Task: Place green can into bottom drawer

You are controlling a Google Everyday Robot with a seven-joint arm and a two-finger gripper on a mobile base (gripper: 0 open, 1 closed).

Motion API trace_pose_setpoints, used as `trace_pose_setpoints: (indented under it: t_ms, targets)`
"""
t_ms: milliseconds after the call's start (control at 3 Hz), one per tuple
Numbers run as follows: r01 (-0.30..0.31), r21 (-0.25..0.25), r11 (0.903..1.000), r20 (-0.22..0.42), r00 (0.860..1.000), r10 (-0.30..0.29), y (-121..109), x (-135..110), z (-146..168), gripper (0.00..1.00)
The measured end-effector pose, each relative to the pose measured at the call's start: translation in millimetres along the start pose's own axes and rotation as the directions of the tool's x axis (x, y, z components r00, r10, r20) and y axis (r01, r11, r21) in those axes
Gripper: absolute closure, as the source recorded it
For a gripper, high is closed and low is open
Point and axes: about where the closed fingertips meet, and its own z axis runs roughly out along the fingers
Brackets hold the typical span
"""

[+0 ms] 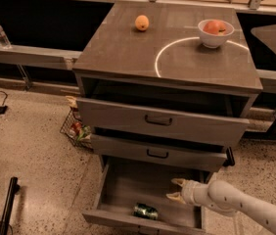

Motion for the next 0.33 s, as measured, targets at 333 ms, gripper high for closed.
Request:
trace_pose_setpoints:
  t_ms: [333]
  targets:
    - [-0.011,0.009,0.9999,-0.011,1.0,0.011,0.9,9.3,-3.3,0.36]
